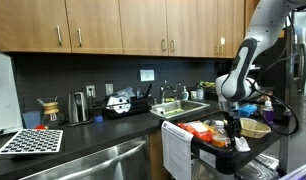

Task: Move the white napkin backwards then use it to wipe the top shelf of the service trolley.

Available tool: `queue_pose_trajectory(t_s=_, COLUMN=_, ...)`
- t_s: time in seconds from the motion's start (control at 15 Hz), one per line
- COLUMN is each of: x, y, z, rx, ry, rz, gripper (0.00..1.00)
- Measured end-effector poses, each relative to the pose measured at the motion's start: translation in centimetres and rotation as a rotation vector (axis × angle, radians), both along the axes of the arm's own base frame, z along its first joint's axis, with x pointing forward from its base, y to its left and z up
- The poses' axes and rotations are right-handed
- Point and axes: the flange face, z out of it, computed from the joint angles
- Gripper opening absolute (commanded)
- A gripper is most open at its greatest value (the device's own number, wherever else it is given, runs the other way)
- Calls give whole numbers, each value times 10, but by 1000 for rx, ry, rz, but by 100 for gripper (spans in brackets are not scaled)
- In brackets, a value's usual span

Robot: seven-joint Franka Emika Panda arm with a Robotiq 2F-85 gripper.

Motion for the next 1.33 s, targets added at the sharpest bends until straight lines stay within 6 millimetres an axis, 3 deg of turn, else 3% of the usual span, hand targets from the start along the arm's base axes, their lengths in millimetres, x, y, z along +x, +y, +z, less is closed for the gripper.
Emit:
queue_pose_trajectory(t_s=0.47, x=5, y=-7, z=3, rx=0, ry=-23, rz=-14, gripper=1)
queue_pose_trajectory(t_s=0.93, x=8, y=-7, z=12, rx=2, ry=-43, rz=-14, gripper=1)
queue_pose_trajectory(t_s=1.33, x=13, y=-10, z=39, rx=-2, ry=-73, rz=-20, gripper=1)
